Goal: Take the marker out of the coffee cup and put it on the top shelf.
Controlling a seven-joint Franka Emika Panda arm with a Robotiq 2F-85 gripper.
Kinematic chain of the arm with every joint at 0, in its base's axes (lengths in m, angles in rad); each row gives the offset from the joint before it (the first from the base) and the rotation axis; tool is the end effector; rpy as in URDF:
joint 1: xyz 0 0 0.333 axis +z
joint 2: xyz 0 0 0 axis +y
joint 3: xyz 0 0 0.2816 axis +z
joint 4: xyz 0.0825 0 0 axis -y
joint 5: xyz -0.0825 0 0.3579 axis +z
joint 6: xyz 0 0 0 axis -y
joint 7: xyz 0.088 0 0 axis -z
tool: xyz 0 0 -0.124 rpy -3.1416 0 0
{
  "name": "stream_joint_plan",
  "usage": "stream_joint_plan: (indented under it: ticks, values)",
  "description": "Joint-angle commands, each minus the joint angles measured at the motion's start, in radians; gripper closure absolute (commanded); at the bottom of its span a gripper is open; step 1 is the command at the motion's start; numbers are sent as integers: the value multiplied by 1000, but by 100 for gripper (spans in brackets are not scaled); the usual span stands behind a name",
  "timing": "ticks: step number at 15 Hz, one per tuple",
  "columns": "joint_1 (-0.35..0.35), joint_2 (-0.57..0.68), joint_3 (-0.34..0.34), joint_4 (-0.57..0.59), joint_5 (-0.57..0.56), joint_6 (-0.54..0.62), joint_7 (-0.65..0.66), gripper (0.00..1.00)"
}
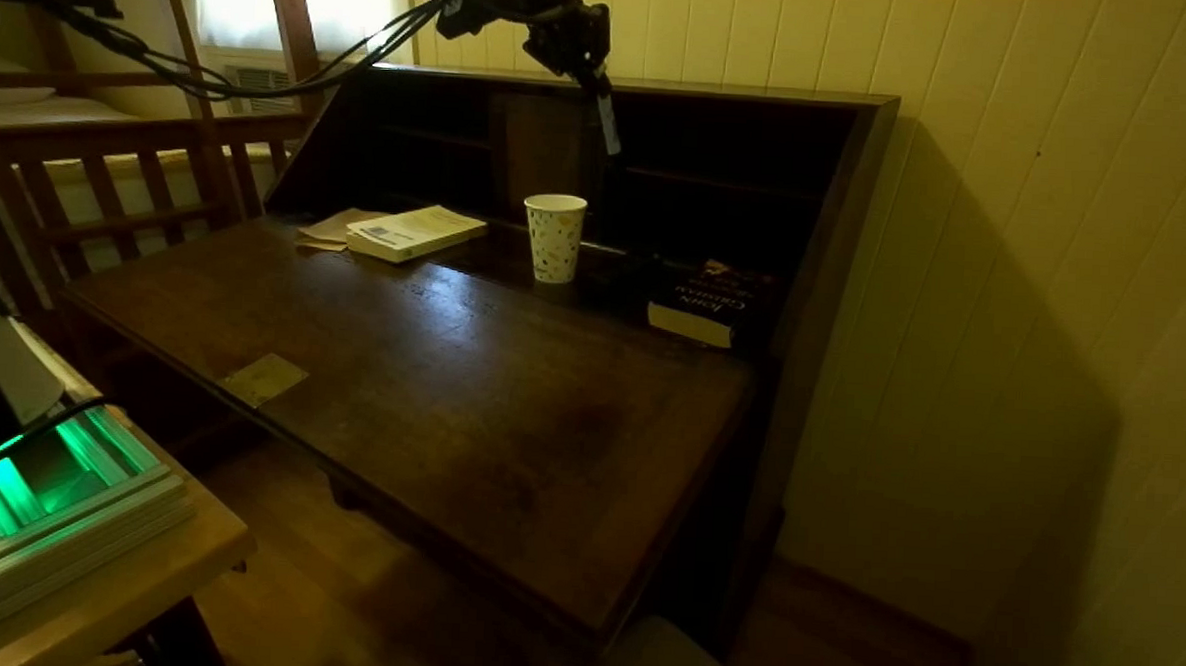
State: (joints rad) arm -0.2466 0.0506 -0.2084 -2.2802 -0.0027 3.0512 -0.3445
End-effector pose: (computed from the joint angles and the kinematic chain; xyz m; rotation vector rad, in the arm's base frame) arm 0.5041 -0.2456 0.3888 2.6959 -0.1399 0.9320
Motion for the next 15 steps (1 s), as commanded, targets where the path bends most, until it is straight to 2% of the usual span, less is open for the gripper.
stream_joint_plan:
  ticks: [1,3,5,10,12,15]
  values:
    - [-2,34,-30,-30,-142,161,8,96]
    - [-6,59,-44,-36,-183,234,-6,96]
    - [36,88,-104,-33,-204,294,-29,96]
    - [125,153,-199,-37,-147,443,-135,96]
    - [152,175,-215,-44,-133,513,-160,96]
    - [159,205,-201,-51,-147,596,-143,96]
